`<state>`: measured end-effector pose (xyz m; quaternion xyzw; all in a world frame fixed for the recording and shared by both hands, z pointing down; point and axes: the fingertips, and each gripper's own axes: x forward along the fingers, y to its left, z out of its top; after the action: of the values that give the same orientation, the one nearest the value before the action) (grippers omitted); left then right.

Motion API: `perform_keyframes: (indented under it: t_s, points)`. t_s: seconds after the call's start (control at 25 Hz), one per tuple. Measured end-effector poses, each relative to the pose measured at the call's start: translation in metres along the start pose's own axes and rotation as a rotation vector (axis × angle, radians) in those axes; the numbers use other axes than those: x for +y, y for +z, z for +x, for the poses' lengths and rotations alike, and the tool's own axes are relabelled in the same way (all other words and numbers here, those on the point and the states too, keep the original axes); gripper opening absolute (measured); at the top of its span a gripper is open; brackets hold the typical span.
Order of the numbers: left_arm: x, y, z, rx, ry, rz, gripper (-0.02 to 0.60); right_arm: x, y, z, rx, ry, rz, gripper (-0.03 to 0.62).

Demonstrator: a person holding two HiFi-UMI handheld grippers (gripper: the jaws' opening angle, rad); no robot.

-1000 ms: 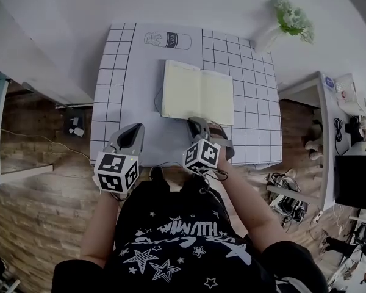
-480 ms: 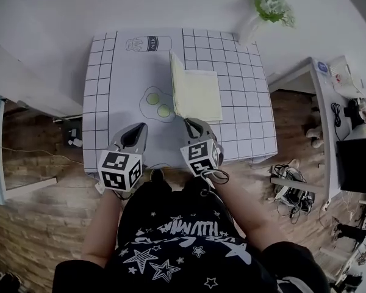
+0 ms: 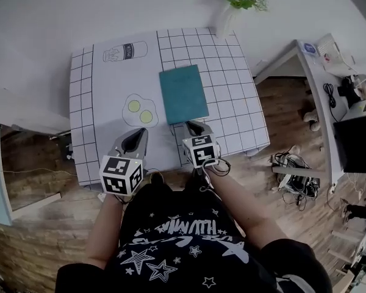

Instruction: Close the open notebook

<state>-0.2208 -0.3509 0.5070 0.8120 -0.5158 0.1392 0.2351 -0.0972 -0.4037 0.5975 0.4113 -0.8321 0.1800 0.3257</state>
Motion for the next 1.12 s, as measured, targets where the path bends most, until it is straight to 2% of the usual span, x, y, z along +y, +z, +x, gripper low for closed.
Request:
perform_keyframes:
  t_s: [0.2,0.36,0.48,0.56,0.68,0.88,1.12]
  points:
    - [-0.006,0.000,0.009,0.004,-0.001,0.005,0.009,-0.012,-0.009,-0.008,0.014,0.006,-0.012,0.025]
    - [-0.002,0.006,0.010,-0.009,0.014,-0.004,0.009,-0.018,0.029,-0.036,-0.115,-0.055,-0.192,0.025]
    - [0.005,0.010,0.010,-0.025,0.035,-0.018,0.009,-0.024,0.055,-0.039,-0.145,-0.076,-0.314,0.025]
    - [0.009,0.013,0.008,-0.039,0.048,-0.028,0.009,-0.032,0.058,-0.028,-0.118,-0.065,-0.289,0.025]
    - [0.016,0.018,0.005,-0.059,0.063,-0.033,0.009,-0.045,0.050,-0.015,-0.047,-0.057,-0.191,0.025]
    - [0.033,0.017,-0.003,-0.076,0.092,-0.057,0.009,-0.063,0.022,0.000,0.066,-0.080,-0.155,0.025]
    - [0.050,-0.006,-0.012,-0.053,0.079,-0.101,0.009,-0.068,0.008,0.008,0.074,-0.128,-0.106,0.025]
